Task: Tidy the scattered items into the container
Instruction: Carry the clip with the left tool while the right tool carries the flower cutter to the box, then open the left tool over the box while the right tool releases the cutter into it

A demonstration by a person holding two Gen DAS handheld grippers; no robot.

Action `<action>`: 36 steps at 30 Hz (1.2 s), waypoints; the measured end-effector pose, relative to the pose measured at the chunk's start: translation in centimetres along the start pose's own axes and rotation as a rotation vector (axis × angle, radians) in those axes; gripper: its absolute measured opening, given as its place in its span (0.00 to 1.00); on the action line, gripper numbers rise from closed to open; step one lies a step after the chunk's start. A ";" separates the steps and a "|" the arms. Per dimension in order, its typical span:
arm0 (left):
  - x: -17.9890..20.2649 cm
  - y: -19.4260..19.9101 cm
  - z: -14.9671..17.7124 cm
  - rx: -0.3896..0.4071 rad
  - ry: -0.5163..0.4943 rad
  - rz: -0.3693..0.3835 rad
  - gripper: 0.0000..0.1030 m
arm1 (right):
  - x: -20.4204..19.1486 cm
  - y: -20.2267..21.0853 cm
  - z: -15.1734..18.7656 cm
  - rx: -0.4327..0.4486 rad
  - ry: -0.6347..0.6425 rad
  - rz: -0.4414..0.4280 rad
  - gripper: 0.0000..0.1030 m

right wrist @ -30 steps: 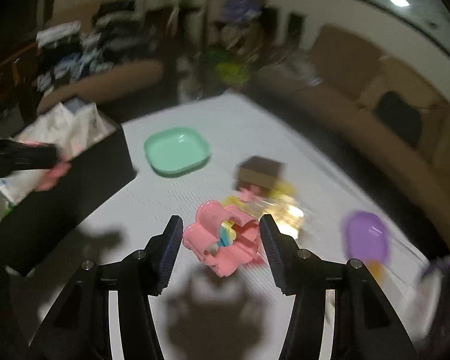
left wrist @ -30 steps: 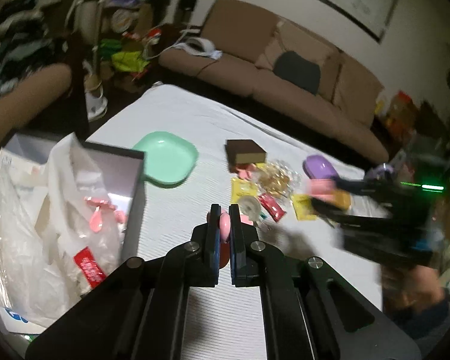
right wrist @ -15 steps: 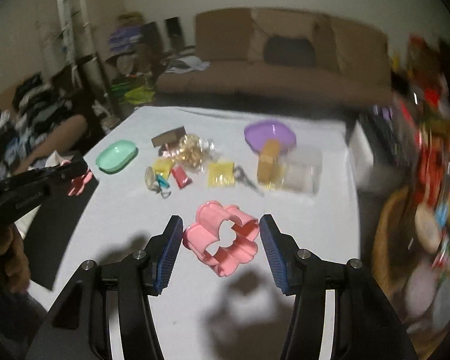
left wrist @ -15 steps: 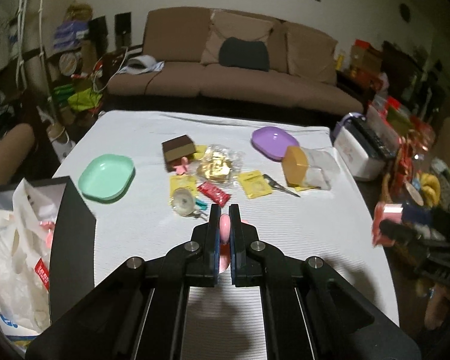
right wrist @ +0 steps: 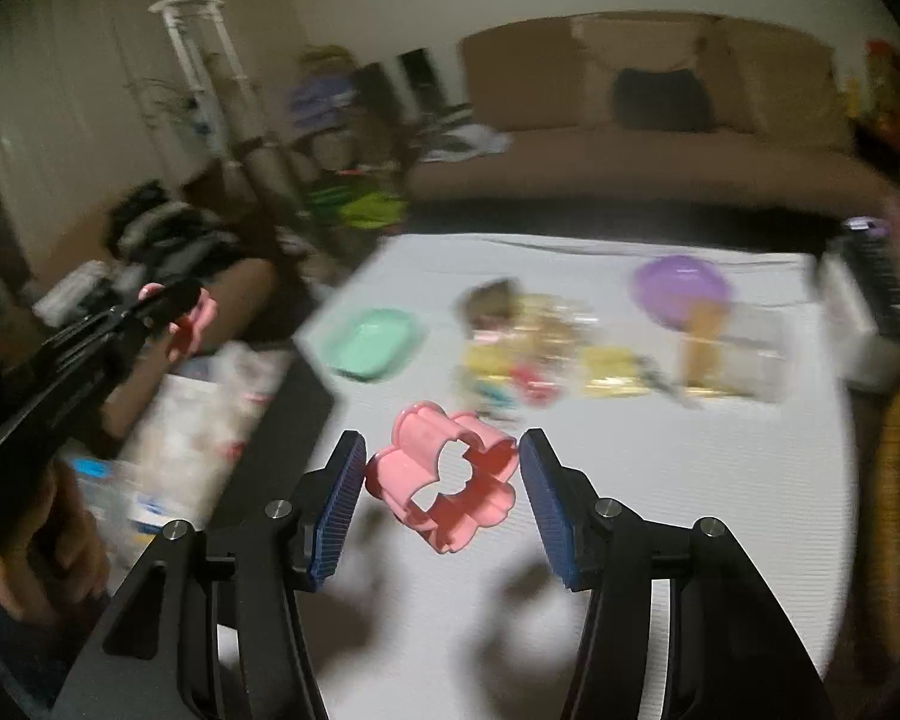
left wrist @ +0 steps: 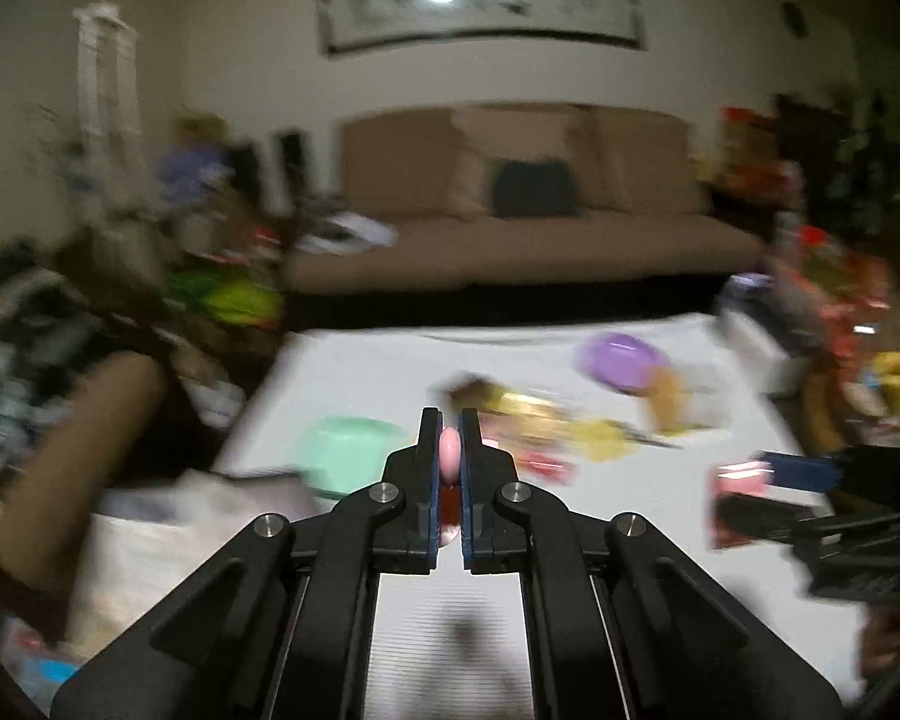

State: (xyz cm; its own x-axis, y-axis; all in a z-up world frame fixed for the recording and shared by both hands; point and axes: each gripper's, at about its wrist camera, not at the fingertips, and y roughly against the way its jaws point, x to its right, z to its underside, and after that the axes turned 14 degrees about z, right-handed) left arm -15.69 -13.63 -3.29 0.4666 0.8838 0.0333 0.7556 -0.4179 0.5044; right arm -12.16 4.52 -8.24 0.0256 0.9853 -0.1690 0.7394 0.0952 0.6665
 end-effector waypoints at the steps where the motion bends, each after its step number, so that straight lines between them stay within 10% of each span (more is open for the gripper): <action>1: -2.4 1.3 0.0 0.007 0.025 -0.024 0.04 | -1.6 -0.4 -0.4 -0.006 0.000 -0.062 0.54; 12: -19.1 4.3 6.4 -0.158 0.326 -0.175 0.04 | -21.1 -9.7 0.3 -0.157 0.250 -0.281 0.54; 19: -20.9 3.3 8.6 -0.216 0.375 -0.152 0.08 | -23.7 -13.6 2.5 -0.299 0.296 -0.291 0.54; 23: -21.2 3.7 8.5 -0.201 0.394 -0.248 0.82 | -23.8 -13.6 3.4 -0.348 0.343 -0.291 0.64; 24: -21.3 4.2 8.3 -0.181 0.398 -0.266 0.87 | -23.5 -13.4 3.3 -0.347 0.350 -0.280 0.71; 30: -21.7 6.6 7.4 -0.074 0.499 -0.228 1.00 | -18.6 -10.3 1.8 -0.251 0.322 -0.213 0.84; 36: -19.1 6.2 5.3 -0.183 0.520 -0.270 1.00 | -13.3 -4.7 -0.4 -0.188 0.361 -0.009 0.85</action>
State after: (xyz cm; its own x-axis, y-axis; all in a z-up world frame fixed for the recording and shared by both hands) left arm -17.50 -34.18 -5.41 -0.0509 0.9596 0.2768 0.7028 -0.1625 0.6926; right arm -16.24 -9.00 -8.83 -0.2431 0.9676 0.0681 0.6015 0.0953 0.7931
